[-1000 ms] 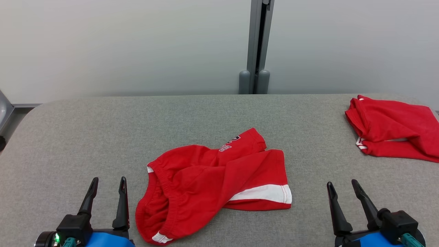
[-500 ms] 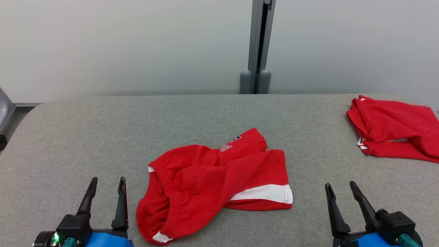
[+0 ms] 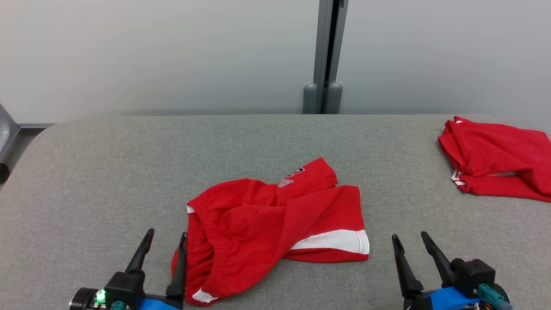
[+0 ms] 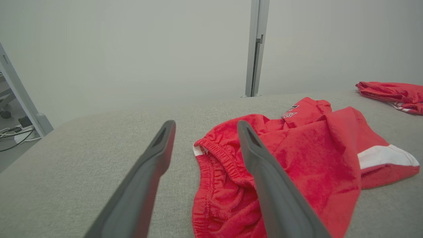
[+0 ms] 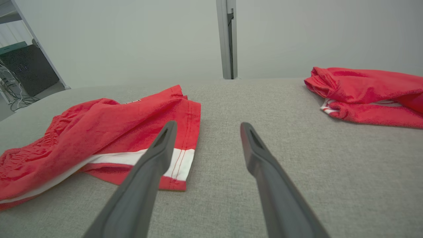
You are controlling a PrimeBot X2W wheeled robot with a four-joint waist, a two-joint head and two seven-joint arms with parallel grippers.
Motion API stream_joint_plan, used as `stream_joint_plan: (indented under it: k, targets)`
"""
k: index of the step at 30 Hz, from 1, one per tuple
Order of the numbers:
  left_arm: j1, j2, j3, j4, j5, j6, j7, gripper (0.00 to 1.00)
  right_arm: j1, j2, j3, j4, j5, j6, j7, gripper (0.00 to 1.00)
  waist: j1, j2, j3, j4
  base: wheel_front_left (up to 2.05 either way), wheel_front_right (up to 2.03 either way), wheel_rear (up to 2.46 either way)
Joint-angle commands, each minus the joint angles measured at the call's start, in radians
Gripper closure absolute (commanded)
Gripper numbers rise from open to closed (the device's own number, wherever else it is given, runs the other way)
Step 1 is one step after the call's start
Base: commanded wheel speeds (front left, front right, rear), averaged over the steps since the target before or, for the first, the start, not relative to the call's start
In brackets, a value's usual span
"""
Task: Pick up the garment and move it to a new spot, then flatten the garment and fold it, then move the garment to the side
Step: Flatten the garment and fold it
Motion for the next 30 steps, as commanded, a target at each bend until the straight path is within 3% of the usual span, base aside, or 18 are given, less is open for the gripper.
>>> stream_joint_plan:
  k: [1,14,30]
  targets:
    - [0.016,0.012,-0.027,0.007,-0.008,-0.001,-0.004,0.0,-0.026,-0.001,0.014,0.028,0.007,0.0,-0.003,0.0,0.0,0.0,0.004,0.002,0.0,0.0,0.0]
    - [0.023,0.073,-0.256,0.094,-0.043,-0.001,-0.004,0.0,-0.146,-0.002,0.082,0.211,0.062,0.0,-0.003,0.0,0.0,0.0,0.055,0.011,0.0,0.0,0.0]
    - [-0.069,0.113,-0.357,0.243,-0.091,-0.001,-0.004,0.0,-0.263,-0.001,0.193,0.407,0.112,0.0,-0.003,0.0,0.0,0.0,0.074,0.005,0.0,0.0,0.0]
